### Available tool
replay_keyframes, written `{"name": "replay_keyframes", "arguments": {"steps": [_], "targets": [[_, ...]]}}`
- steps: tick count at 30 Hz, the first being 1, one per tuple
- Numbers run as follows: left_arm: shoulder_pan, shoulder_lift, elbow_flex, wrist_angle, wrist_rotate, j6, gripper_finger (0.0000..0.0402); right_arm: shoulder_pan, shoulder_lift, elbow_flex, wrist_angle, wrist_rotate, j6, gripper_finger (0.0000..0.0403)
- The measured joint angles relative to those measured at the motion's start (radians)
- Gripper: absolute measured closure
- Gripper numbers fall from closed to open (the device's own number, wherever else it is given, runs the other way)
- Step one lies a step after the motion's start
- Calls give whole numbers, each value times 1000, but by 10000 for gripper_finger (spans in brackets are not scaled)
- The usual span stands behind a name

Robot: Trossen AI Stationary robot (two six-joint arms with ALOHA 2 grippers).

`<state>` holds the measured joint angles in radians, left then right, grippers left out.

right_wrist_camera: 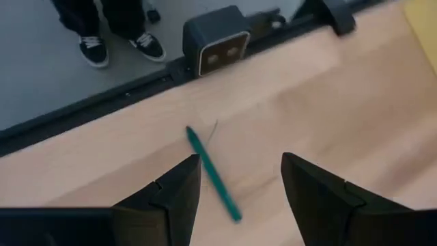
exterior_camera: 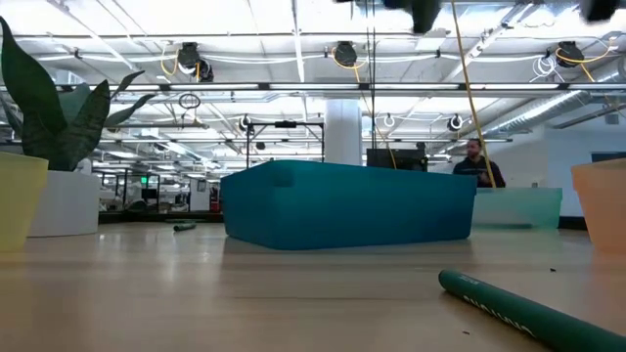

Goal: Sort crayons/erasers/pens/pencils in bins
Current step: Put the green crayon into the yellow bin

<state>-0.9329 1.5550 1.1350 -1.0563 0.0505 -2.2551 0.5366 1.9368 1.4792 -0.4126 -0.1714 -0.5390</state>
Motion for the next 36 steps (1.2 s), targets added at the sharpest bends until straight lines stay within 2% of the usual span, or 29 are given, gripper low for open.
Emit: {"name": "replay_keyframes", "arguments": {"steps": [5,12,15,20,24,26,28,33,36], "targets": [[17,80,-25,5,27,18,378,-19,68,0,33,-44,-111,206],[65,121,-63,11,76,51,371,-31,146,0,43,-70,-145,206],[86,121,-74,11,87,80,340,-32,174,0,43,-70,-161,206],[112,121,-77,10,140,143,259,-32,195,1,47,-77,-164,207],[116,89,-55,10,142,176,220,-37,196,1,47,-88,-174,227],[115,56,-38,9,88,161,213,-41,198,1,46,-111,-180,244],[108,17,-17,10,-15,137,213,-46,199,1,43,-127,-181,265],[99,-54,35,15,-386,177,223,-53,199,1,44,-128,-188,318],[101,-72,49,16,-558,225,231,-53,200,1,48,-120,-189,348]]}}
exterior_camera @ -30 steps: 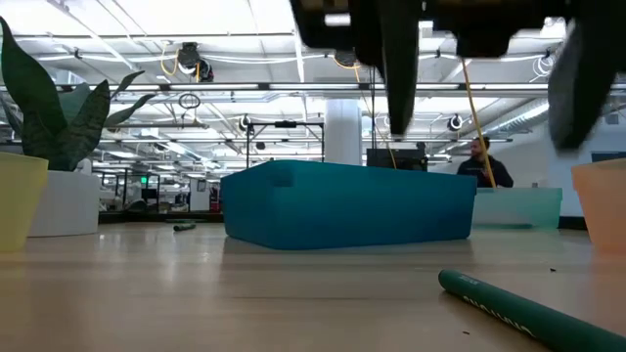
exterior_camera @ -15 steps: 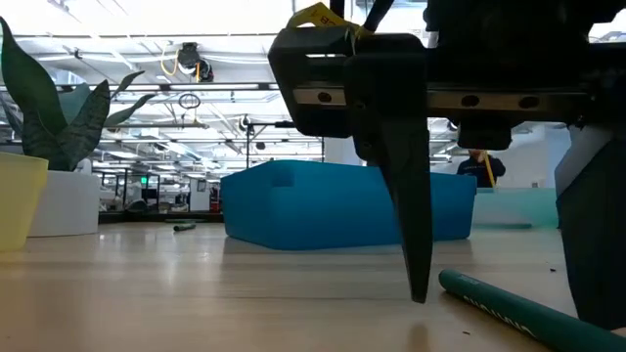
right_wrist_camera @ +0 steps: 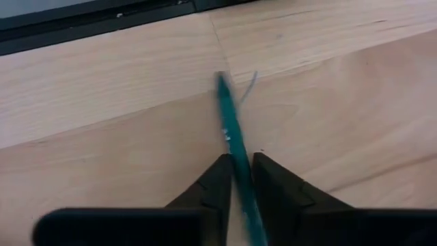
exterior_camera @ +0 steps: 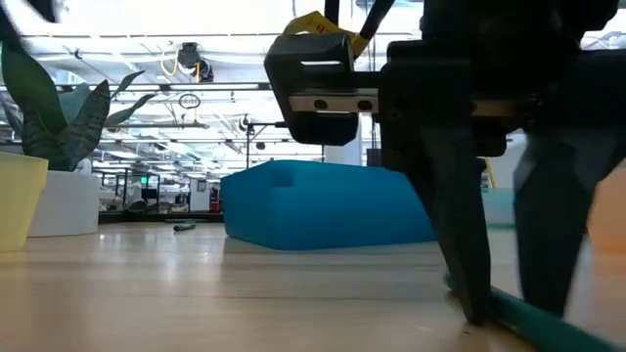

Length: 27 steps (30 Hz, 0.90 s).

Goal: Sort crayons/erasers/pens/pencils in bins
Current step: Put the green crayon into the yellow bin

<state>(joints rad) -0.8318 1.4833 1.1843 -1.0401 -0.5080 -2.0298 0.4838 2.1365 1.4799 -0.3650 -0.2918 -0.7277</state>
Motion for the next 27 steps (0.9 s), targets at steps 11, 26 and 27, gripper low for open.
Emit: {"name": "replay_keyframes", "arguments": {"steps": [11,26,27], "targets": [[29,-5,1,-2,-193,32,232,0,0,0,8,4,-19,386],[58,-5,1,269,-120,219,230,1,-217,-3,34,220,57,386],[64,-5,-1,328,-92,249,227,0,-241,-2,39,269,57,386]]}}
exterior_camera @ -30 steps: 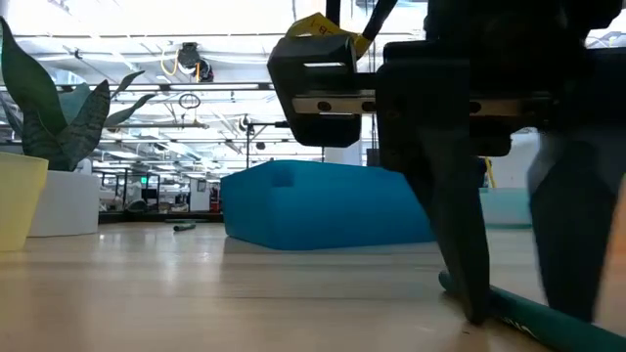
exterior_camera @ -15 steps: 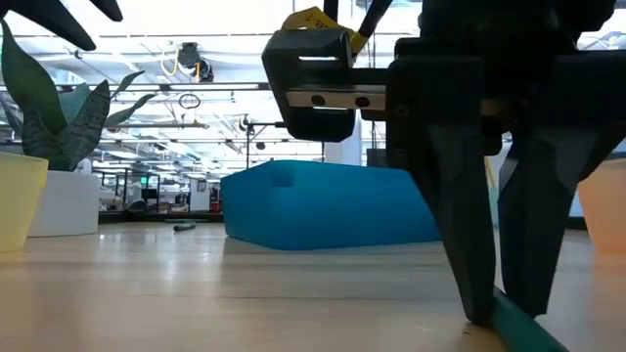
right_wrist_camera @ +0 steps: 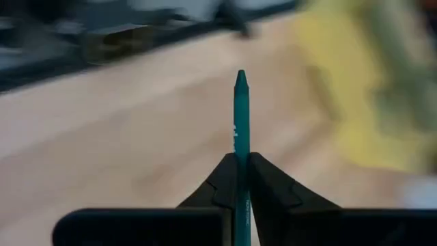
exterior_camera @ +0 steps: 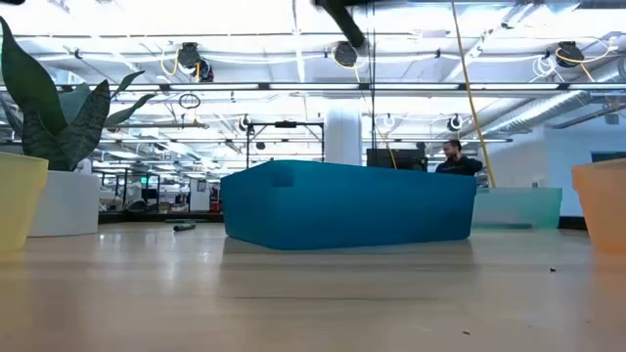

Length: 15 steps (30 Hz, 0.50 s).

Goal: Sort crayons/erasers/pens/pencils in bins
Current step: Put the green crayon into the yellow bin

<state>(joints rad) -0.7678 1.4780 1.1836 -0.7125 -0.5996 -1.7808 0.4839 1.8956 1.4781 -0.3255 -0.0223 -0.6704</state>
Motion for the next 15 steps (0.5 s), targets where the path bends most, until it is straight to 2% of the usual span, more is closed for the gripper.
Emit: {"name": "replay_keyframes", "arguments": {"steps": [4,6,10,15], "targets": [[42,1,-29,262,155,119,195,-10,-71,0,-2,180,0,386],[67,2,-35,337,210,162,174,-19,-96,0,-2,224,4,386],[134,2,-37,365,220,193,147,-34,-114,1,5,279,4,386],[204,5,-37,371,268,264,153,-46,-113,1,6,291,16,386]]}}
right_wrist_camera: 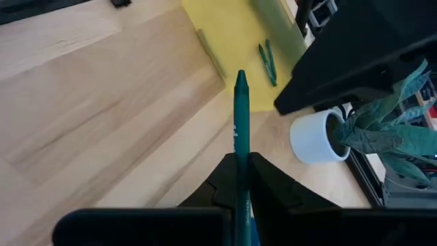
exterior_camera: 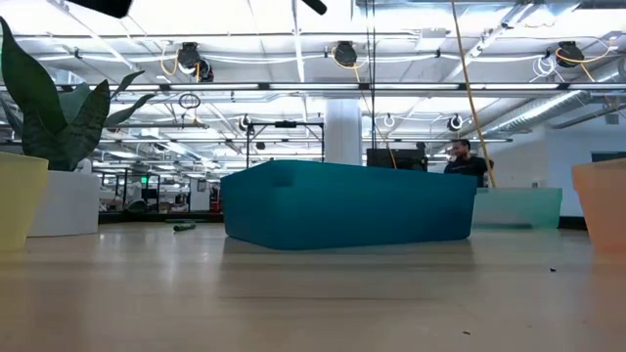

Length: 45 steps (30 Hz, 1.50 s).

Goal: Sort crayons/erasers/pens/pencils in bins
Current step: Put the green crayon into the yellow bin

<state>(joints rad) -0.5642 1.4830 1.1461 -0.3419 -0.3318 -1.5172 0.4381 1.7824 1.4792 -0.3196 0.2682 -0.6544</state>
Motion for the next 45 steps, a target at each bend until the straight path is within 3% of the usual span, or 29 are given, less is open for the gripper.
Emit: {"name": "replay_keyframes", "arguments": {"steps": [11,17,29,34,38,45], "targets": [[72,60,1,107,131,89,202,-5,0,0,16,58,-12,387],[86,89,-1,105,146,106,231,-5,-5,0,35,74,-21,387],[95,88,-1,153,165,191,372,3,-6,0,30,66,-76,387],[105,88,-1,153,190,196,381,1,-7,0,31,18,-77,379],[104,89,-1,151,195,204,381,4,-7,0,32,1,-71,349],[102,88,53,62,167,225,381,47,-74,-1,20,-9,48,244]]}}
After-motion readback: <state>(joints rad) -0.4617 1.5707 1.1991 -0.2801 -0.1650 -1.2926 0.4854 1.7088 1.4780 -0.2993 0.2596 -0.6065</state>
